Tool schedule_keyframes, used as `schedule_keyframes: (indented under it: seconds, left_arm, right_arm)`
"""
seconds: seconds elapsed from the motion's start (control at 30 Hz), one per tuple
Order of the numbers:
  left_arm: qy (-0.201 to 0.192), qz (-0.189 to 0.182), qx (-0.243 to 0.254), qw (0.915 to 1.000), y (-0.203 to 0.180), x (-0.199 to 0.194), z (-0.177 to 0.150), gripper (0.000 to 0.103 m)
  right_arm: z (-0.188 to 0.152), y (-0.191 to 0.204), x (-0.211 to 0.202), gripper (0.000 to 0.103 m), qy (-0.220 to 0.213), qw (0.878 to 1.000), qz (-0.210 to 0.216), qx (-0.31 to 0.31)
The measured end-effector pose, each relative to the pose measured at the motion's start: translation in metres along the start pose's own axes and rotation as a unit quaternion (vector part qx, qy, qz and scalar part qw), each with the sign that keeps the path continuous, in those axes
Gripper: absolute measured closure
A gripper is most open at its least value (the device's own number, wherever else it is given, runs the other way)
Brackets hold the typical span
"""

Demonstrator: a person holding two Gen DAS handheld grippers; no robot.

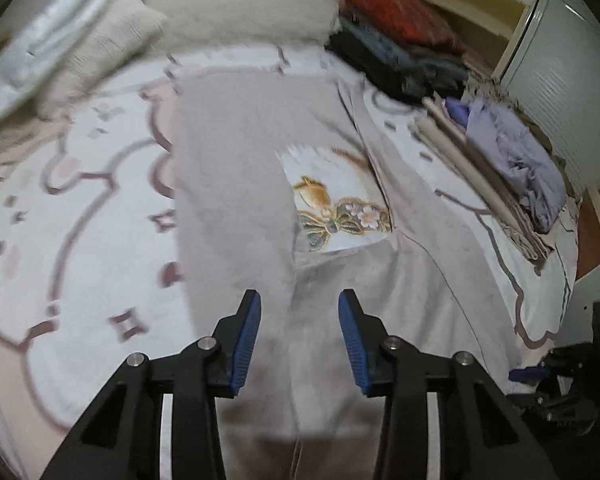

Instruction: Fold clothes

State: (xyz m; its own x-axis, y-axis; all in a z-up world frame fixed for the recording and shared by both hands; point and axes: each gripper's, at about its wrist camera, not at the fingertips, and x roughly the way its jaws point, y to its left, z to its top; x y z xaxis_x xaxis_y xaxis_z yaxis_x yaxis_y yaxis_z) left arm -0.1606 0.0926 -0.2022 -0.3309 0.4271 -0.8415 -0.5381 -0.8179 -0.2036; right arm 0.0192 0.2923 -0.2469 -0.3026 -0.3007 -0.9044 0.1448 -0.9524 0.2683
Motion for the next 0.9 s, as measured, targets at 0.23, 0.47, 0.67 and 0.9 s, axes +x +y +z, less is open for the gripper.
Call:
schedule_keyframes:
  seconds: [0.23, 0.47, 0.67, 0.9]
  left_arm:
    - [0.031, -0.028, -0.009, 0.9991, -0.004, 0.027, 0.0, 0.099]
    - [-0.054, -0.017, -0.009, 0.9983, 0.0, -0.033, 0.006, 0.1]
    - [-0.022, 0.043, -0.039, 0.9981, 0.032, -0.009, 0.007, 0.1]
    - [-0.003, -0.041, -0.074, 0.9964, 0.027, 0.006, -0.003, 0.041]
  right_arm:
    - [-0.002, -0.002, -0.002, 0.072, 0.0, 1.0, 0.004, 0.009]
    - [-0.002, -0.006, -0.002, 0.072, 0.001, 1.0, 0.018, 0.017]
    - [0.0, -0.003, -0.001, 0.072, 0.003, 1.0, 0.013, 0.012]
    - [-0.002, -0.002, 0.0, 0.072, -0.002, 1.0, 0.011, 0.015]
